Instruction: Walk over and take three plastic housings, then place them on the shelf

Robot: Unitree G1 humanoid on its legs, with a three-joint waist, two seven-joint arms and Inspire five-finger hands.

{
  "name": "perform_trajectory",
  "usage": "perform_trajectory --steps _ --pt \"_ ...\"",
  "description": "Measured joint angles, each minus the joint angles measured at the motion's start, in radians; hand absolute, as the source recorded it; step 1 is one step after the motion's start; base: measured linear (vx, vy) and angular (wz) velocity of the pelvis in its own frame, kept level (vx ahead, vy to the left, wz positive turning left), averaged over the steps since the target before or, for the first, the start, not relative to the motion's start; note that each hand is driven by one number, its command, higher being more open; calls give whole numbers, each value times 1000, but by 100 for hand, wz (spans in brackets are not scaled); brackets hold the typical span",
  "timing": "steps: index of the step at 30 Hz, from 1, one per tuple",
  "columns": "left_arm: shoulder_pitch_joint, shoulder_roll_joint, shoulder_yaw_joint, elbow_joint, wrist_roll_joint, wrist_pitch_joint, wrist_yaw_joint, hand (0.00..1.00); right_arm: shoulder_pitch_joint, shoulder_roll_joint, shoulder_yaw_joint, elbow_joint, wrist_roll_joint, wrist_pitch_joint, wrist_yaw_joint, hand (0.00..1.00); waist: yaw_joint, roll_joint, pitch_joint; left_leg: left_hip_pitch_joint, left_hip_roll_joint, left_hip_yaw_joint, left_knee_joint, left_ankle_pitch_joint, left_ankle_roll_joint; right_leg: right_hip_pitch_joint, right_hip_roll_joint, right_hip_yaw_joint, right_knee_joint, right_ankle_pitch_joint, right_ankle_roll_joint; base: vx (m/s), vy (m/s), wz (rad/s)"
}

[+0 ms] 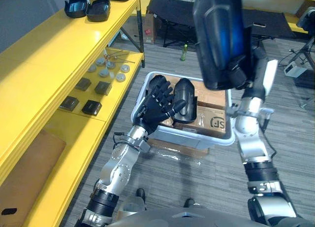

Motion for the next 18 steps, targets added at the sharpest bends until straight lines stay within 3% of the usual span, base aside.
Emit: perform_trajectory --steps 10,18 --pt "-41 -2 -86 -7 66 1 94 100 61 57 103 11 4 -37 0 0 -24 16 -28 11 -19 9 -48 29 13 -12 -12 11 -16 17 3 -47 19 -4" --pt "-45 -2 -115 8 142 58 278 100 124 109 202 67 3 -52 -9 0 -25 18 -50 12 -23 0 -50 35 14 3 -13 5 -37 26 5 0 5 4"
